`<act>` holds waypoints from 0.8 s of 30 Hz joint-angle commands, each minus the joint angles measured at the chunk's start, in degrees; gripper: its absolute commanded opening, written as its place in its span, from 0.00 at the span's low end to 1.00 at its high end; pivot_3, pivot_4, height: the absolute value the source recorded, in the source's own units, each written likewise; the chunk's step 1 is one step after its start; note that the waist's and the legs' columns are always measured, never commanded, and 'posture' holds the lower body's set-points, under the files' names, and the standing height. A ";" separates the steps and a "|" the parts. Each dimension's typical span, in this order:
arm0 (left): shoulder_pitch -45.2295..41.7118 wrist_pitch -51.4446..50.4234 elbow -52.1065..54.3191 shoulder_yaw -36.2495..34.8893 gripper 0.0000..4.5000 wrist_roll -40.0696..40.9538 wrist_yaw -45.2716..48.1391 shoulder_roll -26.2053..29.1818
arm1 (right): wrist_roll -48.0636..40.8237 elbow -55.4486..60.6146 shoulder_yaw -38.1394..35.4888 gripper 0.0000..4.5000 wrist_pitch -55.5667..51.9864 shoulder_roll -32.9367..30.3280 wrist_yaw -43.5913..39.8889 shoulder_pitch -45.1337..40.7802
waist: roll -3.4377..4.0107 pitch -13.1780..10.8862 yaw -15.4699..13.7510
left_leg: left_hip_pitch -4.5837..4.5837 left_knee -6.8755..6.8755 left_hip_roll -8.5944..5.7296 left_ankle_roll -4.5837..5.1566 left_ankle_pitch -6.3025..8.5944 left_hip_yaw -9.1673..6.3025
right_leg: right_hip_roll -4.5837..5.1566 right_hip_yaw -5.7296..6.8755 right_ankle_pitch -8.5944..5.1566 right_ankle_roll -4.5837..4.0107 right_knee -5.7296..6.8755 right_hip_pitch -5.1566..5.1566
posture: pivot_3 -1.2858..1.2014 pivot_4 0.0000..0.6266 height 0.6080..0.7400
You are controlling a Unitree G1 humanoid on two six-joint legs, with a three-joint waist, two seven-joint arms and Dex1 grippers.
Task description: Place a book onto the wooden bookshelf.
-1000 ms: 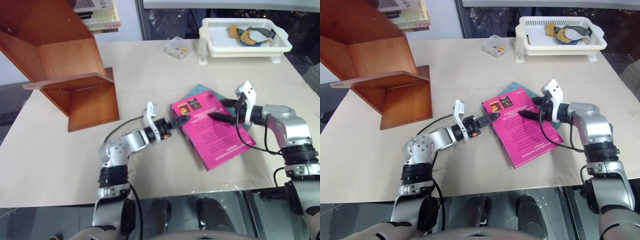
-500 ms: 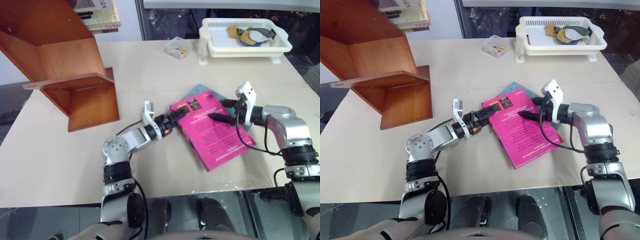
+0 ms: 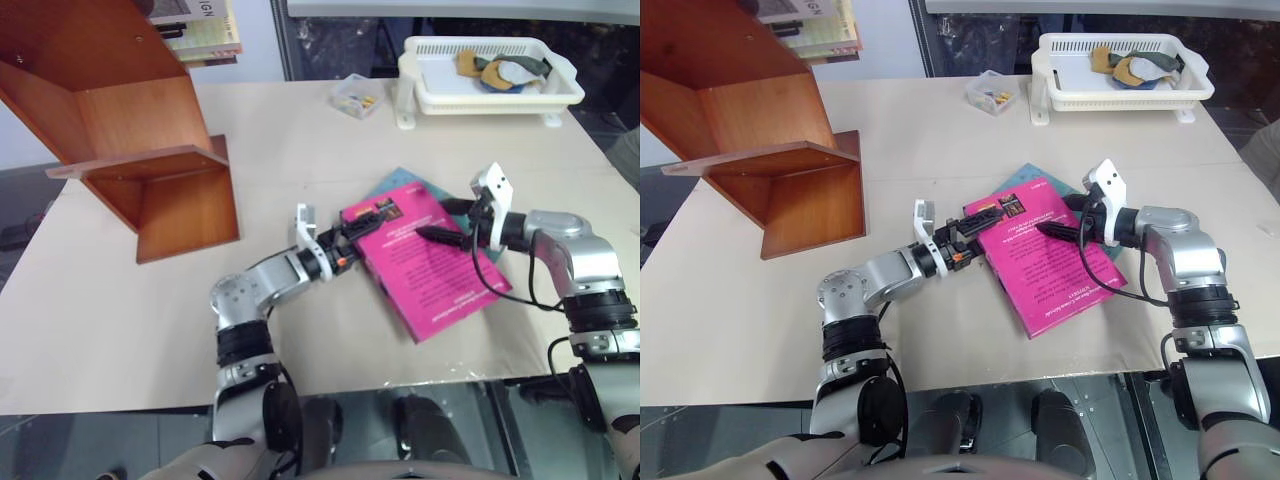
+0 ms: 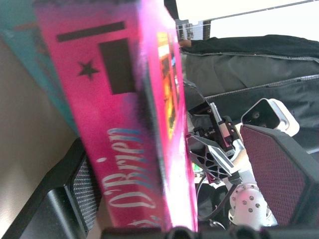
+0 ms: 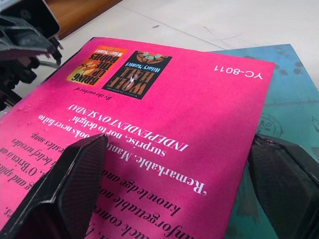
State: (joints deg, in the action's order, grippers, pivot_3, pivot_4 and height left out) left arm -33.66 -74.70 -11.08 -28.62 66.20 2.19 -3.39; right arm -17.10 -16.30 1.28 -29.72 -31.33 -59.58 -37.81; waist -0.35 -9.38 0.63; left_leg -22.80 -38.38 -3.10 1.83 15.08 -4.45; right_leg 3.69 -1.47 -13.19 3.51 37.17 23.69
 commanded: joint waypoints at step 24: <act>0.04 0.90 -0.74 1.15 0.28 4.84 -2.48 -0.54 | -17.82 18.69 -11.88 1.00 -8.66 -9.15 -9.99 9.04 | 0.00 -0.01 -0.92 | -0.08 0.02 -0.05 -0.01 -0.01 -0.05 | 0.06 0.04 0.00 0.00 -0.09 0.00 | 0.52 0.24 1.00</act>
State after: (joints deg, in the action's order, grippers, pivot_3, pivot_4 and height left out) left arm -33.69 -74.70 -11.95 -27.59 71.24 0.48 -4.15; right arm -29.36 -4.24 -6.97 -37.44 -38.61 -65.03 -29.25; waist -0.36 -9.40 -0.29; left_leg -22.91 -38.35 -3.16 1.82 15.07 -4.53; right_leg 3.76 -1.42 -13.19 3.51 37.05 23.70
